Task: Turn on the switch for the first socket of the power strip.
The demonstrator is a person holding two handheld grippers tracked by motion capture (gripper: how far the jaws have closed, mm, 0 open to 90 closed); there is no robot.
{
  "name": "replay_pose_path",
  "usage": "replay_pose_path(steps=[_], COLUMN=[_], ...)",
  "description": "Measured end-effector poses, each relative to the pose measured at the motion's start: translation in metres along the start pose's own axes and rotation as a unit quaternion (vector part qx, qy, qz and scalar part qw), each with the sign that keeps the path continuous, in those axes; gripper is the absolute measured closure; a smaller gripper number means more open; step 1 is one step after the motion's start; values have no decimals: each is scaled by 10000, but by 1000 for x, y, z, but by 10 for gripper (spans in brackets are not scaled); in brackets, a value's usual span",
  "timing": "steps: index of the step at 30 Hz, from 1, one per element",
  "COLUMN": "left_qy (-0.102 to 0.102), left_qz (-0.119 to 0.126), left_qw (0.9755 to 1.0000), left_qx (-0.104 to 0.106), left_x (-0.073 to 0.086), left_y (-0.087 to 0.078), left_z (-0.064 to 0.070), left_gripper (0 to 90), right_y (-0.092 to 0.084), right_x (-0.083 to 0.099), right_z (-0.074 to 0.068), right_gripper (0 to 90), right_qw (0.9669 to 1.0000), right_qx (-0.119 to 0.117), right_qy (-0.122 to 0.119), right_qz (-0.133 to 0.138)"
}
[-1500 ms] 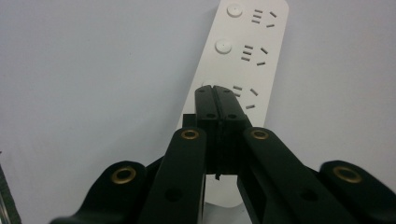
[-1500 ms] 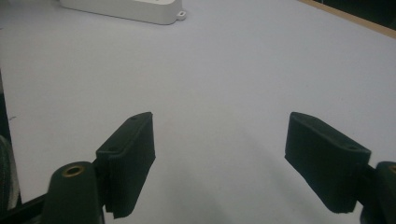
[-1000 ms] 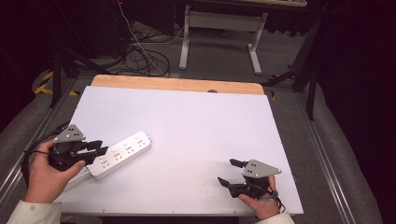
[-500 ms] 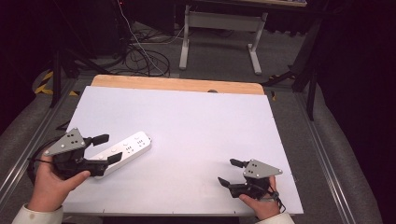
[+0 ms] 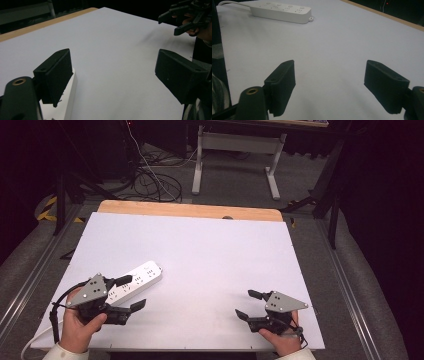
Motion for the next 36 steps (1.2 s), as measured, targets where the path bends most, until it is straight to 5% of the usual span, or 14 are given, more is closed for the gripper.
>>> replay_pose_path(steps=[8, 16, 25, 36], left_qy=[-29, 263, -144, -36], left_qz=[-87, -521, -555, -881], left_qw=[9999, 9983, 9983, 9961], left_qx=[101, -40, 111, 60], left_x=[19, 40, 58, 75], left_y=[10, 14, 19, 22], left_z=[3, 0, 1, 1], left_gripper=[149, 147, 147, 166], right_y=[-2, -3, -2, 0], right_x=[-2, -1, -1, 1], right_z=[-1, -2, -2, -2], right_gripper=[252, 252, 251, 250], right_qw=[10000, 9999, 10000, 9999], right_qx=[-40, -59, -65, -103], right_qy=[0, 1, 6, 21], right_qz=[79, 83, 66, 8])
Point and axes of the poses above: each handheld gripper's, and its own axes: y roughly forward along the jaws, x roughly out of its underside, z roughly to its right, the point moved 10 cm from there along y, roughly forward along the jaws, and after that the axes turned 8 degrees about -z, right-handed, at the moved point
